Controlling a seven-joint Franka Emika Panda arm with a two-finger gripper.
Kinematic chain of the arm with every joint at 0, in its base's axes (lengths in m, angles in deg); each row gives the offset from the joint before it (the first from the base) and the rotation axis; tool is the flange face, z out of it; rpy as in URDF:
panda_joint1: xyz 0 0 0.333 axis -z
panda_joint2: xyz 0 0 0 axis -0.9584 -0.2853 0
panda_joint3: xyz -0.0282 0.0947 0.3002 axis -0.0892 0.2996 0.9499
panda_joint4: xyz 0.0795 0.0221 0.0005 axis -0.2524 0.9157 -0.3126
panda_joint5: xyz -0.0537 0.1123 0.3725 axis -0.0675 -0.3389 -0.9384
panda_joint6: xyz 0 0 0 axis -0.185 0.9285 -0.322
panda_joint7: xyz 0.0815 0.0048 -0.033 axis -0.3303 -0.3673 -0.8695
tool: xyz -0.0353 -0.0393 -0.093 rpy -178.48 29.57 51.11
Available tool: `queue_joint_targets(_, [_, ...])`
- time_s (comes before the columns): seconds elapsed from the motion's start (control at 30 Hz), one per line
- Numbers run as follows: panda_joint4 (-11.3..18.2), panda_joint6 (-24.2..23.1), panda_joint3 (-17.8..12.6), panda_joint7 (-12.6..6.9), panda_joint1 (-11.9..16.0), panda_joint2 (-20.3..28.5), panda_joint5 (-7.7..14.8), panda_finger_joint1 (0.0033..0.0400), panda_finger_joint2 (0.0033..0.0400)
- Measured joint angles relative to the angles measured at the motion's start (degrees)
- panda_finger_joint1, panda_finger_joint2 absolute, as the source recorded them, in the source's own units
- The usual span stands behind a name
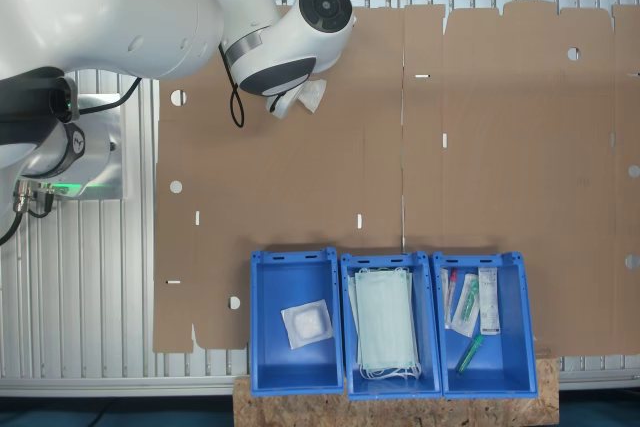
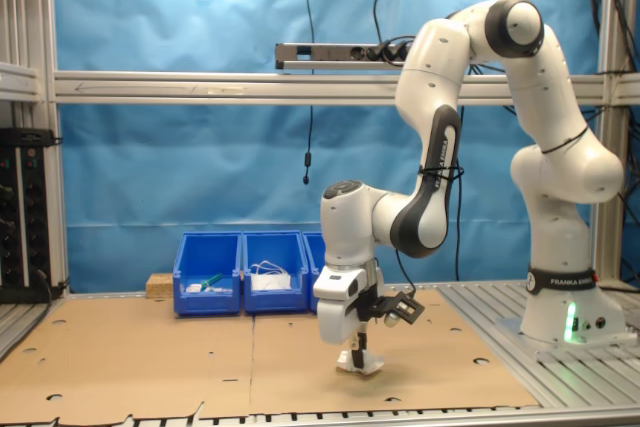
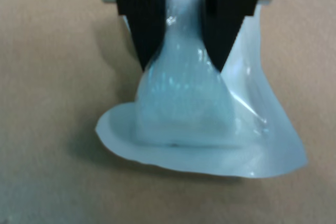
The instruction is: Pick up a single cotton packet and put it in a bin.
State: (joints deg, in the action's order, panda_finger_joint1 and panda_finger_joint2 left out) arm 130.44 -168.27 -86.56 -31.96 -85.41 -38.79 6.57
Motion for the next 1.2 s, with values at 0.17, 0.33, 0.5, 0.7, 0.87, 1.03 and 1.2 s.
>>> queue_joint_targets(0.17, [0.0,0.0,0.0,0.0,0.0,0.54,0.0,0.0048,0.0048])
queue_joint_targets(0.33, [0.02,0.09,0.0,0.0,0.0,2.23,0.0,0.0048,0.0048])
queue_joint_targets(0.5, [0.02,1.19,0.0,0.0,0.0,5.48,0.0,0.0049,0.0049])
queue_joint_targets(0.7, [0.03,4.71,-0.03,0.0,0.0,11.07,0.0,0.0049,0.0049])
queue_joint_targets(0.87, [0.02,9.42,-1.05,0.0,0.12,17.49,0.0,0.0049,0.0049])
queue_joint_targets(1.03, [-0.02,12.51,-3.14,0.0,0.98,21.73,0.01,0.005,0.005])
queue_joint_targets(1.2, [-0.2,14.78,-6.02,0.0,2.87,24.16,0.37,0.005,0.005])
